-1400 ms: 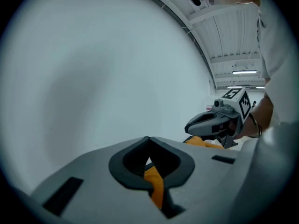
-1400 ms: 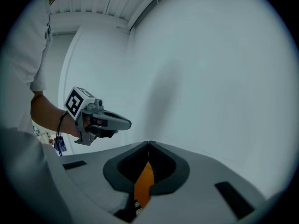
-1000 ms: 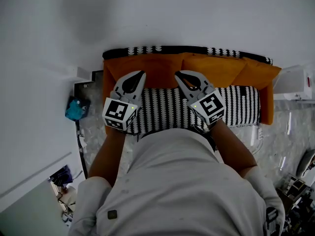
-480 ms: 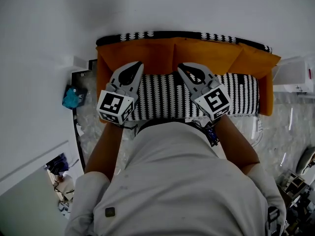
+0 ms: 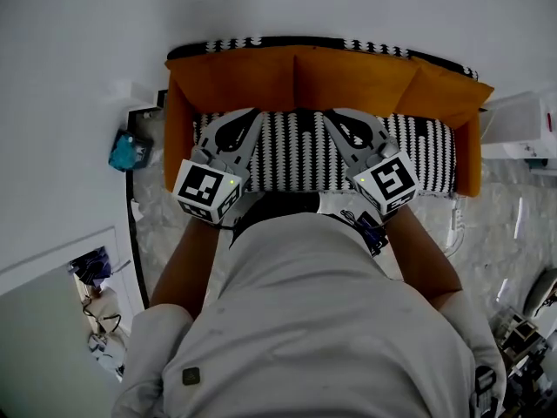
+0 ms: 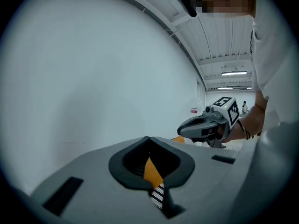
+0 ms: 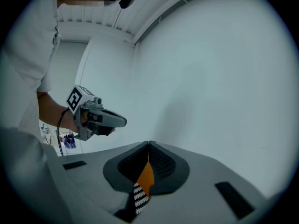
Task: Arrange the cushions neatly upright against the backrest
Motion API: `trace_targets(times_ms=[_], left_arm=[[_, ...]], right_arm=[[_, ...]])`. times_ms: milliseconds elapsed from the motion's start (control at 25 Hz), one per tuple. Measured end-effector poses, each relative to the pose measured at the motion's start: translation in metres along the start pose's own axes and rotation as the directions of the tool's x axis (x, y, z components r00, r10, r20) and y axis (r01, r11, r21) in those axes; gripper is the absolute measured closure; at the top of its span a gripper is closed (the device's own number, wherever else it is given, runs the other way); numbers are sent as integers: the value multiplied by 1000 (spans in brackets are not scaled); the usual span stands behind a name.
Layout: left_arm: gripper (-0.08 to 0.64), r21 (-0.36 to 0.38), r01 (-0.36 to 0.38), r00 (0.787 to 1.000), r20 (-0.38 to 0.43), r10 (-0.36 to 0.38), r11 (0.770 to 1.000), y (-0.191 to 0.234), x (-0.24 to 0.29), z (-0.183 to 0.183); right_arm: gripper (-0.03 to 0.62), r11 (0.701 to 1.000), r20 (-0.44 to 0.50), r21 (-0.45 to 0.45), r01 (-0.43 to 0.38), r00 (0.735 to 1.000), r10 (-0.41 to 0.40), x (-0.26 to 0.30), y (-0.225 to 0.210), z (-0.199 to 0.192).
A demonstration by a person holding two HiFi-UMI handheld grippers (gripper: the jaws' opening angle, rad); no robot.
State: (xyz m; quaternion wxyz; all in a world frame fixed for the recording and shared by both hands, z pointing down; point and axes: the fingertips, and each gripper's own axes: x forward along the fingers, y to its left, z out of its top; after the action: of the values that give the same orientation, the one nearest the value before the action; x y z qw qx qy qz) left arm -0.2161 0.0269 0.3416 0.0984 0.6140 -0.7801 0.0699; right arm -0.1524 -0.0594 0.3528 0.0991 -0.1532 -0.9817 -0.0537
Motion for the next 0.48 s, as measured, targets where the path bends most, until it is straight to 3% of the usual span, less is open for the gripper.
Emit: trace_targets(times_ms=[240, 480], left_arm=[[551, 8, -16, 1000, 11, 16, 1000, -43, -19, 2], [551, 12, 3, 999, 38, -3, 1000, -58, -41, 8]], right_arm=[[565, 1000, 20, -21, -4, 1000, 4, -41, 14, 2], [565, 999, 24, -43, 12, 1000, -11, -55, 35, 5]])
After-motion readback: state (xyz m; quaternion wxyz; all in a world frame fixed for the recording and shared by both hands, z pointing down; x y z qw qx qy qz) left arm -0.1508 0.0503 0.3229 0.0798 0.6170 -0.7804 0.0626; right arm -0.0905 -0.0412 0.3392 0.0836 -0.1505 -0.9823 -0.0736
